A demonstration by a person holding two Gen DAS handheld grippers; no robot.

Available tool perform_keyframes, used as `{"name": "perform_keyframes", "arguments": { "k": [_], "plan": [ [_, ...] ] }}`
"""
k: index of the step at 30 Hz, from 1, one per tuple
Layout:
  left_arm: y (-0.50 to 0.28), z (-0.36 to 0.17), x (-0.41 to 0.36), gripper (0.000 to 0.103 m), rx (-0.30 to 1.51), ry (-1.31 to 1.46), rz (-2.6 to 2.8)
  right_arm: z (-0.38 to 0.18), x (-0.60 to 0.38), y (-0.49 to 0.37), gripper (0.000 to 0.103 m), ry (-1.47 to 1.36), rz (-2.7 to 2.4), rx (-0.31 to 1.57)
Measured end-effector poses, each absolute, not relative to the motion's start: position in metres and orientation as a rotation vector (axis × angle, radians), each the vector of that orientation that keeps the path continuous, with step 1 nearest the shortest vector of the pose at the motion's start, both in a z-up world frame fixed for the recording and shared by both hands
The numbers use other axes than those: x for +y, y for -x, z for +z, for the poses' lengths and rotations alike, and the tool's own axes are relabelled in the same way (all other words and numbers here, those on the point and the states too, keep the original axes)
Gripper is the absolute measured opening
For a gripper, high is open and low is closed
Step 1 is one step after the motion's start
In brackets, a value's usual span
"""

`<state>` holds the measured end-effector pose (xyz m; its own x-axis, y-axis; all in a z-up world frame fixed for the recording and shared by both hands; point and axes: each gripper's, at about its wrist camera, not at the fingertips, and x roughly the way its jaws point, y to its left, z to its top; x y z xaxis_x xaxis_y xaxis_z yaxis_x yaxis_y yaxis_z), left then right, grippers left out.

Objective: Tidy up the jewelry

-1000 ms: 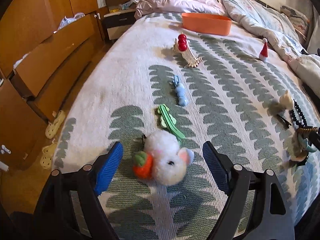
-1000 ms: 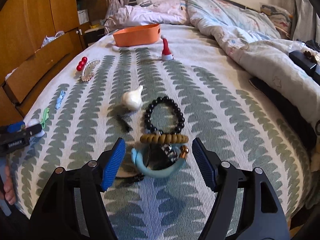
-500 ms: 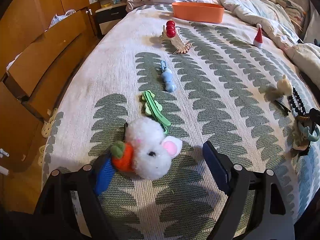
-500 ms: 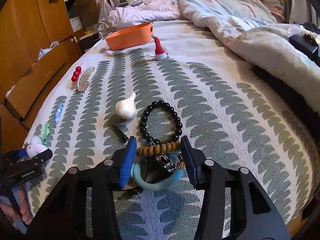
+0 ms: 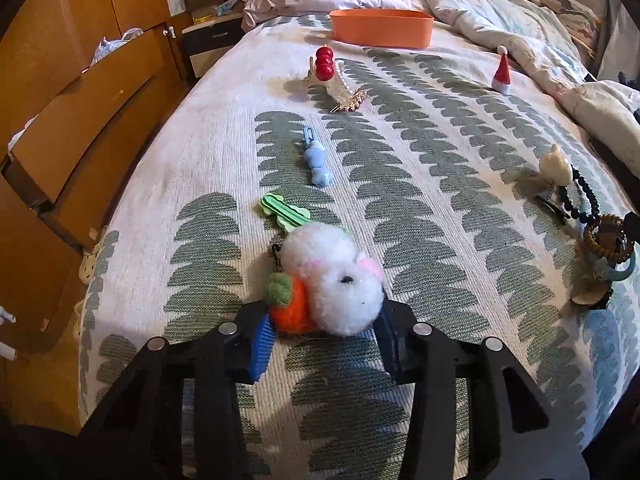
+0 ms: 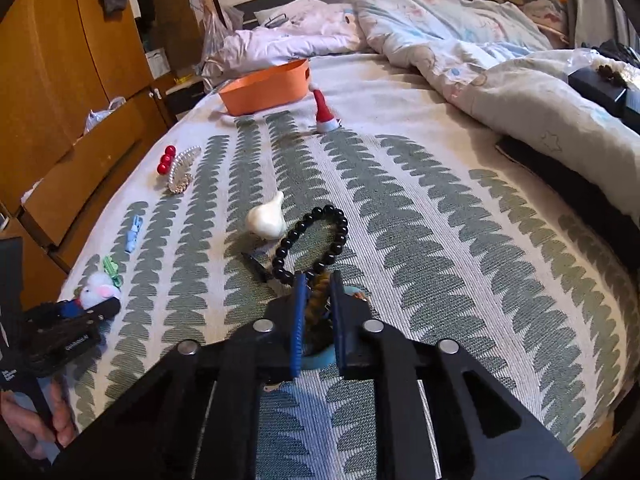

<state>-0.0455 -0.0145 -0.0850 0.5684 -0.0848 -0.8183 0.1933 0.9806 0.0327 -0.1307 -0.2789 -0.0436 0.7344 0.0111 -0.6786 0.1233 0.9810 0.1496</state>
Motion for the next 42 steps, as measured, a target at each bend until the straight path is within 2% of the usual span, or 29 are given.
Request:
{"name": "perform_keyframes", "arguments": {
  "k": [5,6,7,14,16,18,31,34,35,36,38,42],
  "plan": [
    [0.044,-0.084,-0.014,0.044,0.954,-0.105,-0.173,-0.036,-0.281,0.135,0.011,-0.22,-0.039,0.708],
    [0.044,-0.084,-0.014,0.044,0.954,-0.103,-0.174,-0.032,-0.282,0.136,0.004,-0.227,-0.036,0.692],
    [0.043,-0.083,-0.014,0.044,0.952,-0.097,-0.176,-0.03,-0.282,0.137,0.001,-0.229,-0.034,0.684],
    [0.043,-0.08,-0.013,0.044,0.939,-0.087,-0.181,-0.026,-0.287,0.139,0.001,-0.268,-0.016,0.683],
    [0.043,-0.08,-0.013,0.044,0.943,-0.084,-0.182,-0.034,-0.29,0.135,0.003,-0.272,-0.021,0.731],
    [0.043,-0.08,-0.013,0.044,0.944,-0.083,-0.184,-0.04,-0.294,0.133,0.012,-0.286,-0.036,0.753],
    [0.043,-0.08,-0.012,0.044,0.947,-0.077,-0.182,-0.049,-0.293,0.13,0.014,-0.254,-0.066,0.806],
    [0.043,-0.079,-0.011,0.045,0.94,-0.08,-0.173,-0.049,-0.295,0.13,0.018,-0.268,-0.072,0.812],
    [0.043,-0.079,-0.011,0.045,0.94,-0.079,-0.171,-0.048,-0.294,0.131,0.025,-0.262,-0.075,0.815],
    [0.043,-0.079,-0.011,0.045,0.938,-0.079,-0.171,-0.048,-0.293,0.13,0.042,-0.256,-0.074,0.816],
    [0.044,-0.079,-0.011,0.046,0.938,-0.082,-0.169,-0.046,-0.291,0.131,0.07,-0.235,-0.096,0.806],
    [0.044,-0.08,-0.013,0.046,0.944,-0.082,-0.177,-0.045,-0.294,0.133,0.07,-0.275,-0.067,0.802]
  ]
}}
